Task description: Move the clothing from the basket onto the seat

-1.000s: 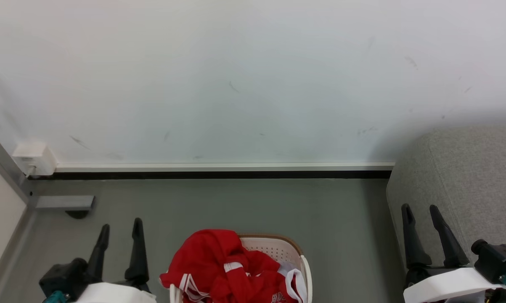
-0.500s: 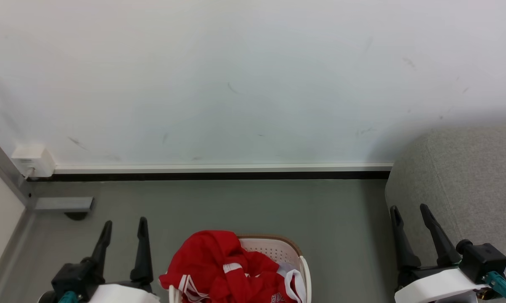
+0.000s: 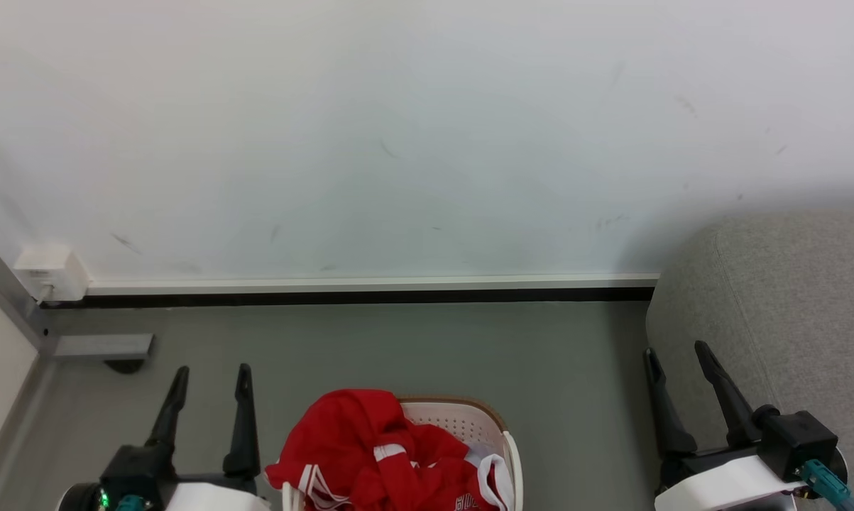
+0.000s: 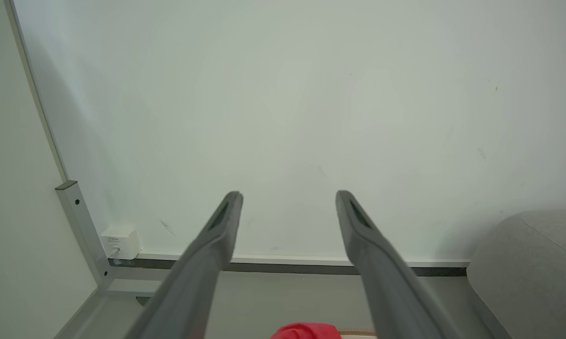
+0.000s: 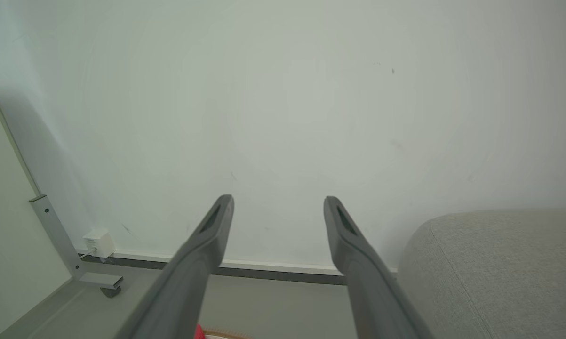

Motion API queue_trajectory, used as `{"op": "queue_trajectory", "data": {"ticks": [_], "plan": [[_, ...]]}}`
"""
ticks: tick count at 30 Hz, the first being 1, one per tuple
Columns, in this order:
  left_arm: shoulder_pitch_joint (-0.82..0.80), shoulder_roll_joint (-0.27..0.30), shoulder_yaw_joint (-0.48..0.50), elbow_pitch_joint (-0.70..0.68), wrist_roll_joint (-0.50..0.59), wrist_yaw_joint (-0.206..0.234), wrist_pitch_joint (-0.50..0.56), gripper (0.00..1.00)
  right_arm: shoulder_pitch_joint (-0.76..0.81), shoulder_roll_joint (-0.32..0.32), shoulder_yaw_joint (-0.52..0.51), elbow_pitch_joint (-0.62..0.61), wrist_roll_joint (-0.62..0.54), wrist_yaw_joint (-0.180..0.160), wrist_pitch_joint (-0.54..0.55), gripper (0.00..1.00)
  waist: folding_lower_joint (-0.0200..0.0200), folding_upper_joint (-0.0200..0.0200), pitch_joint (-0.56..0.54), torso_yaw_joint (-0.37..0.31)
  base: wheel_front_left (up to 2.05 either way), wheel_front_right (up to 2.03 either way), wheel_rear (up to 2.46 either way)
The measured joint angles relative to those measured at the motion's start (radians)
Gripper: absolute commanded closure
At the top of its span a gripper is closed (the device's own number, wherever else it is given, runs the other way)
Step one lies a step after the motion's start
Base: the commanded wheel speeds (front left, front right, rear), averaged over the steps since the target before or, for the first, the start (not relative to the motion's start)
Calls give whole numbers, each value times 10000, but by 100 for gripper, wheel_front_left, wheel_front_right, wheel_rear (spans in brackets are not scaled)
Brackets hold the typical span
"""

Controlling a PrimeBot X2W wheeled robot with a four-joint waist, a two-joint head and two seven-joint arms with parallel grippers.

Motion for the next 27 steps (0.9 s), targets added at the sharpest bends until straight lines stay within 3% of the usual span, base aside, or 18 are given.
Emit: {"op": "queue_trajectory", "data": {"ticks": [12,27], "plan": [[0,-35,36,-10,755,-6,-234,0,-101,6,167,-98,-410,0,-224,0,0,0,-17,-28,0,0,0],[2,-148,247,10,775,-134,-234,0,-154,12,234,-31,-374,0,-226,0,0,0,-14,-47,0,0,0]]}}
